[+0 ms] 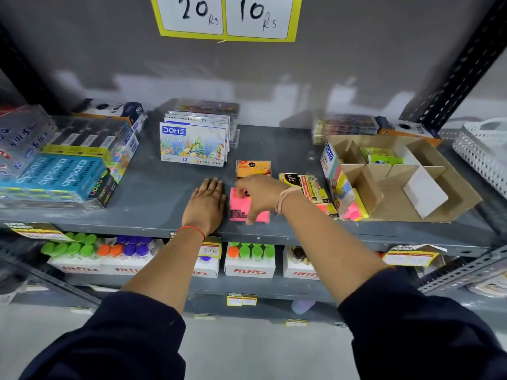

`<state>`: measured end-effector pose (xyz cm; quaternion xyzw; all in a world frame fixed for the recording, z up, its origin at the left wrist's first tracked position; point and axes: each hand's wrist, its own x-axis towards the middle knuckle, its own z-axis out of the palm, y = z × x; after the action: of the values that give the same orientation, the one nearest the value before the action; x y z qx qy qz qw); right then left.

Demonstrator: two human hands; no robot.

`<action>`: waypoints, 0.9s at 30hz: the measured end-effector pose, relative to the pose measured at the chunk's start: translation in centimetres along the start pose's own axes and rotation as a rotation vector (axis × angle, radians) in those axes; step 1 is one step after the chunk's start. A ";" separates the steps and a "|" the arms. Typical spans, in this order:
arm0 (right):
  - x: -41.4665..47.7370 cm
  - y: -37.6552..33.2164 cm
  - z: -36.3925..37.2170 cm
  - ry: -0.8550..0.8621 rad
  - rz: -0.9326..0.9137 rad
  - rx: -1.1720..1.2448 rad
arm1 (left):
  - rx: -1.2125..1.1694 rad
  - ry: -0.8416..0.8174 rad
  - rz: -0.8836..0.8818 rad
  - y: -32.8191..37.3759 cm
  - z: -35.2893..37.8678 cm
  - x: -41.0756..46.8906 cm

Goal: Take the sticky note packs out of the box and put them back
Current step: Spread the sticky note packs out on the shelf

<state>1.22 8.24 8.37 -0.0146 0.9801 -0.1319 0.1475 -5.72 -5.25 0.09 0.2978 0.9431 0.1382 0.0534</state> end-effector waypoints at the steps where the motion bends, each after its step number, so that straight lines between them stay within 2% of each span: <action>1: 0.2 0.1 0.6 -0.006 0.013 0.005 | 0.002 0.009 0.001 0.0 0.1 0.0; 4: 0.2 0.3 1.3 0.009 0.001 0.043 | 0.006 0.024 0.002 -0.1 0.1 0.1; 8: -1.6 3.2 -1.2 0.107 -0.004 0.087 | 0.020 0.012 0.001 -0.1 0.1 0.1; 10: -2.4 5.8 -2.9 0.065 0.090 0.039 | 0.016 0.028 0.012 -0.1 0.1 -0.1; 14: -3.2 9.2 -3.7 -0.188 0.273 -0.078 | 0.012 0.027 0.003 0.1 0.2 0.0; 19: -3.6 10.1 -3.0 -0.081 0.263 0.094 | 0.027 0.018 0.001 0.1 0.1 -0.1; 24: -4.5 11.1 -4.6 0.062 0.165 0.693 | 0.031 0.021 0.005 0.1 0.2 -0.1; 27: -4.6 11.0 -5.0 0.160 0.135 1.231 | 0.032 0.019 0.001 0.1 0.2 -0.1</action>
<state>4.29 20.38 11.37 0.1451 0.7311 -0.6637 0.0632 -5.55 -5.21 -0.03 0.2978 0.9454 0.1260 0.0398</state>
